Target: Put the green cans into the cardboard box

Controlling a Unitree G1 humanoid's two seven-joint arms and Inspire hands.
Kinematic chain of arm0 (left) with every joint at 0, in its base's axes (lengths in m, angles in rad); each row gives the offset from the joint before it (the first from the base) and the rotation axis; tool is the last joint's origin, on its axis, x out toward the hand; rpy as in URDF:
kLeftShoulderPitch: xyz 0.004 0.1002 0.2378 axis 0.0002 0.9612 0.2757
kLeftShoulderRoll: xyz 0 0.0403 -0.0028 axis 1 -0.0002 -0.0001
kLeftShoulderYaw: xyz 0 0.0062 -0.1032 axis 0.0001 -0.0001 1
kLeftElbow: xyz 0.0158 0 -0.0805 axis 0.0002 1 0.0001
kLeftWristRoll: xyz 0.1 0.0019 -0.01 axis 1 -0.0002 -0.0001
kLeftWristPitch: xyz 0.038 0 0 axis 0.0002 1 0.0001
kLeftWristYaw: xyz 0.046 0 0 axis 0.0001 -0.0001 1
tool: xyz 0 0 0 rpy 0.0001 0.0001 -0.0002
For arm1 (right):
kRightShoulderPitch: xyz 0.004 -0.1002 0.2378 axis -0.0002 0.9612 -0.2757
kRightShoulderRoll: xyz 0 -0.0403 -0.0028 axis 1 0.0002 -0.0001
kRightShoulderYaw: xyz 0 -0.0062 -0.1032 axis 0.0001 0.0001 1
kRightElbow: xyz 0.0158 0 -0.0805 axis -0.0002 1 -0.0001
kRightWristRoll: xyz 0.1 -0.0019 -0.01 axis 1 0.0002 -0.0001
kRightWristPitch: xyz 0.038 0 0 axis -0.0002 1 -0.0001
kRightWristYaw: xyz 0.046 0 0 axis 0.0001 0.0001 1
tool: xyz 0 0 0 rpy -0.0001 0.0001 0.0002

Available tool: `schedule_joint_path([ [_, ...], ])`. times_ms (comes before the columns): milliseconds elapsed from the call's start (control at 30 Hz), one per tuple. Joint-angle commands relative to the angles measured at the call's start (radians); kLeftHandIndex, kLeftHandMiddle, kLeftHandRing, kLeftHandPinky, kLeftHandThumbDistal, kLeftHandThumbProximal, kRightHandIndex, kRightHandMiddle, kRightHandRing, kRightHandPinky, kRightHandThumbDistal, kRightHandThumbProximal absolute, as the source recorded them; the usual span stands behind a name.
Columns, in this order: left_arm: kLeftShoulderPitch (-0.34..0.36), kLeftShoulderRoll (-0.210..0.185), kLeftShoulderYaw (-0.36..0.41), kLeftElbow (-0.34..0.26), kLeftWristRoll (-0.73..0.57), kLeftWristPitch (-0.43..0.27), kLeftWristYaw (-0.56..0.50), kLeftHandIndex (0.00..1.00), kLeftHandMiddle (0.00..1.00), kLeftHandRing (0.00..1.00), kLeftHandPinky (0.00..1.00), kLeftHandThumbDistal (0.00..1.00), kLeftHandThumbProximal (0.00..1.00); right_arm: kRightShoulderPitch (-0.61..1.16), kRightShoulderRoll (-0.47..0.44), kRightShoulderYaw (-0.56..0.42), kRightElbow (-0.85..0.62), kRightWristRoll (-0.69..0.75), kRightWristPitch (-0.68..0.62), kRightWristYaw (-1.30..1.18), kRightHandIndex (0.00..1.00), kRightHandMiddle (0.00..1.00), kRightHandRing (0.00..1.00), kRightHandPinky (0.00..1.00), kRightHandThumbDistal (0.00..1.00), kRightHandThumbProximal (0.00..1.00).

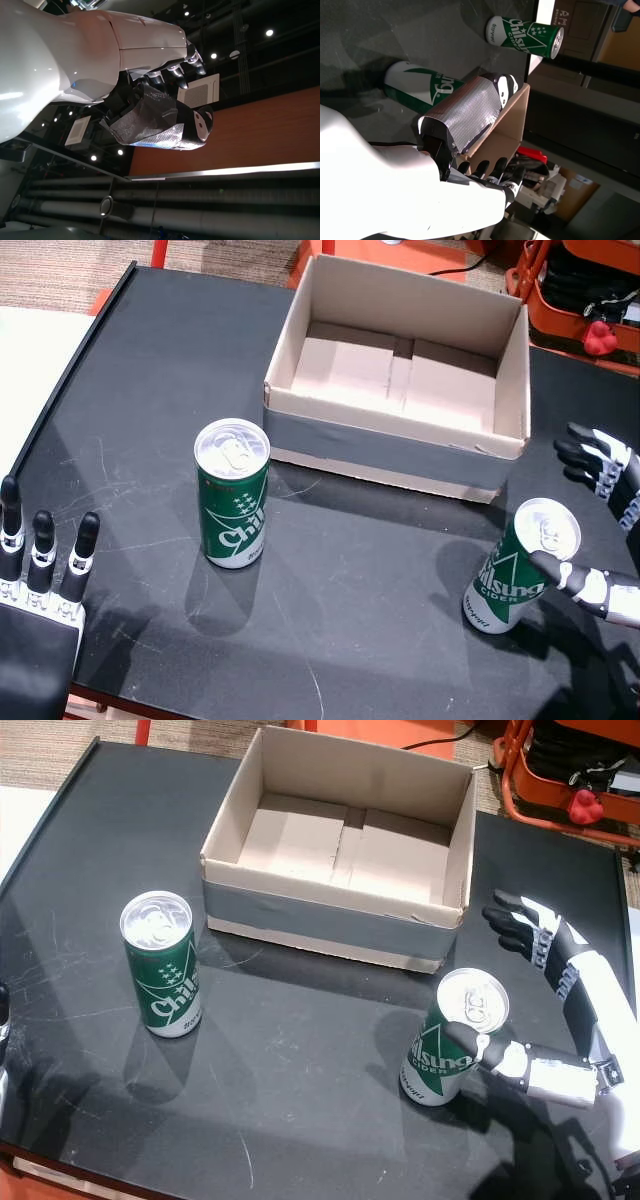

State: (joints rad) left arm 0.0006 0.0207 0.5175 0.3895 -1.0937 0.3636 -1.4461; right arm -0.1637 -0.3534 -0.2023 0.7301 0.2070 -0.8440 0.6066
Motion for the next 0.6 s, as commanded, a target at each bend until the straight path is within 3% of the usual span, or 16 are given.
schedule_joint_path([
  [0,0.003,0.009,-0.002,0.008,0.008,0.002,-0.007,0.84,0.76,0.85,0.94,0.46,0.37,-0.022,-0.004,0.007,0.051,0.004,0.022,0.010,0.87,0.86,0.85,0.88,1.00,0.57],
  [133,0.011,0.006,0.000,-0.007,0.002,0.010,0.001,0.84,0.76,0.85,0.94,0.39,0.36,-0.069,-0.001,0.019,0.152,-0.014,0.061,0.020,0.91,0.88,0.86,0.90,1.00,0.55],
  [567,0.018,-0.005,0.006,-0.018,0.006,-0.029,-0.007,0.83,0.75,0.85,0.94,0.38,0.47,-0.133,0.018,0.018,0.306,-0.012,0.058,0.036,0.91,0.88,0.85,0.90,1.00,0.57],
])
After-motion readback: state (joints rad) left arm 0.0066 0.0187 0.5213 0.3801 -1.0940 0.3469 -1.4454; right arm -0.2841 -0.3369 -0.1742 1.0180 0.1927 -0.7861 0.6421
